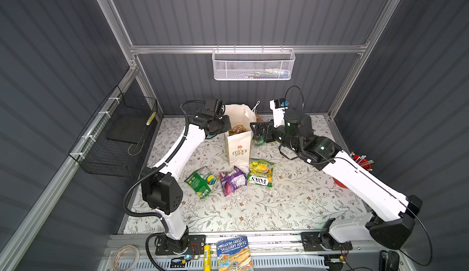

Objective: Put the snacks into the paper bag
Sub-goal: 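Move the right gripper back to the green FOX'S Spring Tea packet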

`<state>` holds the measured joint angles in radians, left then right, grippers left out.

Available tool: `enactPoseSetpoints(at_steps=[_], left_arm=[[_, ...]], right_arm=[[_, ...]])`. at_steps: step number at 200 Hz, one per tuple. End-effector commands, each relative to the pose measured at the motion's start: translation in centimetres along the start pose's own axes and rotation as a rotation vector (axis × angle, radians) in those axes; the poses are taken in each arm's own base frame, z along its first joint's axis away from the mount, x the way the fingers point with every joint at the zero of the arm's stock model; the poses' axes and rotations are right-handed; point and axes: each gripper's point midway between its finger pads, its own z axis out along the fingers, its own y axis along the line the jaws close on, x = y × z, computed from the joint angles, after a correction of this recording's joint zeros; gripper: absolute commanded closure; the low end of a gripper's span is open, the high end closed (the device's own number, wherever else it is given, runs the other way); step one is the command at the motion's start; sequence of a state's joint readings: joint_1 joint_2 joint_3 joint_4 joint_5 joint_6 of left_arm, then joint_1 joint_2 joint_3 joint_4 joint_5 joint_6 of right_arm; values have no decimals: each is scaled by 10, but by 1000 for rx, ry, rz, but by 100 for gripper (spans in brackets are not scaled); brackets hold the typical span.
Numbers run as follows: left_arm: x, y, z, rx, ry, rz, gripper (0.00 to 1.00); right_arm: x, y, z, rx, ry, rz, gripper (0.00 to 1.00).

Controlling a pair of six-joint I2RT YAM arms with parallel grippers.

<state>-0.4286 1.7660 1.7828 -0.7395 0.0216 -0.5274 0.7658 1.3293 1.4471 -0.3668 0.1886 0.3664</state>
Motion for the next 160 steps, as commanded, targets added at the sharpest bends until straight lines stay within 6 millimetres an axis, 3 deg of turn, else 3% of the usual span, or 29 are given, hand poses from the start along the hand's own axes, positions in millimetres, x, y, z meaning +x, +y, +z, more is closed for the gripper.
enactPoseSetpoints(at_steps=[1,37,43,64,111,160], left_arm=[[6,4,8,-17,31,17,100],[7,4,9,-16,36,19,100],[7,4,9,-15,35,19,100],[7,6,10,-23,35,21,100],[8,6,12,-24,39,21,100],[10,6,15,-20,47,17,100]], right_arm=[[7,-14,-17,29,-24,18,1],[44,-37,-32,79,2,25,1],[44,-41,-42,79,-16,33,1],[69,-57,-44,114,9,38,1],[143,-99,-28,191,120,125,1],[208,-133,-2,268,231,275,1]])
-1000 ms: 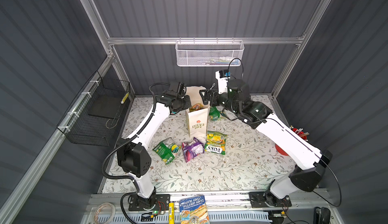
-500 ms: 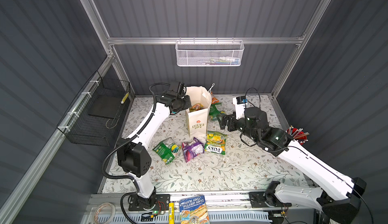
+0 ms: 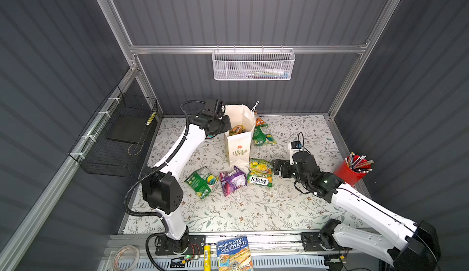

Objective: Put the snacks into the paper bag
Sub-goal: 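Move the right gripper back to the green FOX'S Spring Tea packet, then grasp the green FOX'S Spring Tea packet with the right gripper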

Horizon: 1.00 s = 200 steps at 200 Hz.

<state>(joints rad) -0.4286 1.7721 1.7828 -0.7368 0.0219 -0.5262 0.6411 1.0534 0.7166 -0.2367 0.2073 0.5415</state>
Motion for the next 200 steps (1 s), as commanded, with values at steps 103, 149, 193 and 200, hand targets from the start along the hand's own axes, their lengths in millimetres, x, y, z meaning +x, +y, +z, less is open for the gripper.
enactPoseSetpoints(at_steps=[103,149,193,200], left_arm=[[10,1,12,4,49,15,100],[10,1,11,4,48,16,100],[9,1,12,4,47,16,100],[9,1,11,5,45,18,100]], right_arm=[[58,-14,94,27,191,240,13],[62,-16,114,9,235,273,29],[60,-15,128,5,258,282,44],[60,-15,129,4,260,284,46]])
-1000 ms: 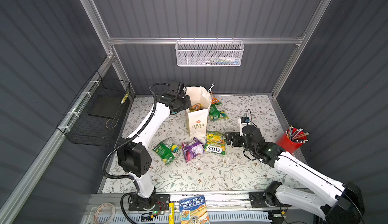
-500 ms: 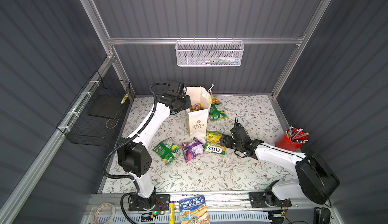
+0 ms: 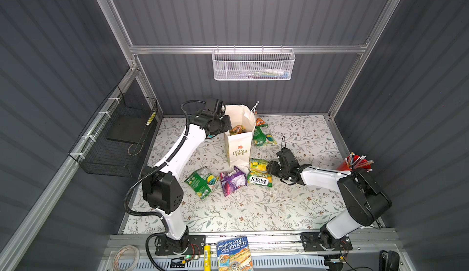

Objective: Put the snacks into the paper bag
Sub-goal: 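Grasp the green FOX'S Spring Tea packet with the right gripper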

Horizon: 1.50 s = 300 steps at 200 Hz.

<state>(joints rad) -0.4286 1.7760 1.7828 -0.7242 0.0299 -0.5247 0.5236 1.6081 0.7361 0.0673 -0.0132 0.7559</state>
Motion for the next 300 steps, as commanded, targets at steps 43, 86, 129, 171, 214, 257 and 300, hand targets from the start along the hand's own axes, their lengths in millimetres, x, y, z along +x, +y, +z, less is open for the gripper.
enactPoseSetpoints(at_steps=[43,86,129,171,214,257,300], left_arm=[[10,3,8,-5,47,17,100],[9,3,8,-3,46,15,100],[10,2,9,-1,50,15,100],[11,2,9,0,52,16,100],[12,3,12,0,59,13,100],[13,2,14,4,64,13,100],[13,1,13,8,63,13,100]], right_arm=[[-9,11,11,-50,18,21,68],[-9,11,6,-72,14,26,85],[-10,13,-10,-97,-11,26,100],[-14,16,-36,-136,-57,22,100],[-20,20,-68,-173,-116,12,100],[-27,26,-100,-208,-173,-6,100],[-38,34,-135,-244,-240,-24,100]])
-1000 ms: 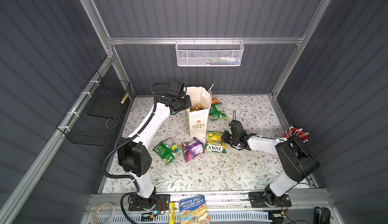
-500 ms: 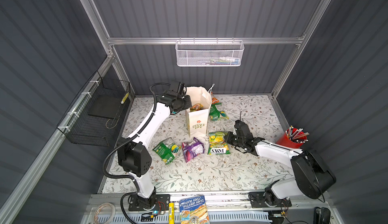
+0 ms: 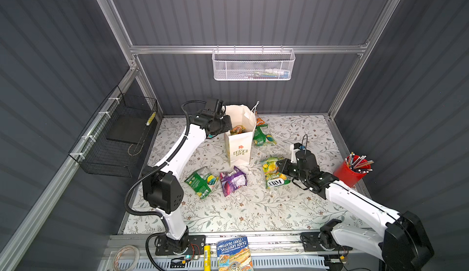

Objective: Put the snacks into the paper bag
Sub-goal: 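Grasp the green FOX'S Spring Tea packet with the right gripper, then lift the Spring Tea packet with the right gripper over the bag opening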

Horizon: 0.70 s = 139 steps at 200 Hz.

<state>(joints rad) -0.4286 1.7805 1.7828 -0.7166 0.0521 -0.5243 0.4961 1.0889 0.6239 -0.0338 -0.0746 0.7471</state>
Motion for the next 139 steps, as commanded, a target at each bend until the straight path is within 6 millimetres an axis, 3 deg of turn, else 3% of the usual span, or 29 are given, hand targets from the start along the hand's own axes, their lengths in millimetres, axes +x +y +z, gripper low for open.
enactPoseSetpoints(at_steps=[1,56,139], left_arm=[[12,5,11,-12,55,12,100],[13,3,12,-1,64,10,100],[10,3,8,-6,50,15,100]], right_arm=[[-12,6,-16,-9,-44,-25,100],[-46,45,-51,-87,-113,-71,100],[-138,157,-130,-315,-287,-156,100]])
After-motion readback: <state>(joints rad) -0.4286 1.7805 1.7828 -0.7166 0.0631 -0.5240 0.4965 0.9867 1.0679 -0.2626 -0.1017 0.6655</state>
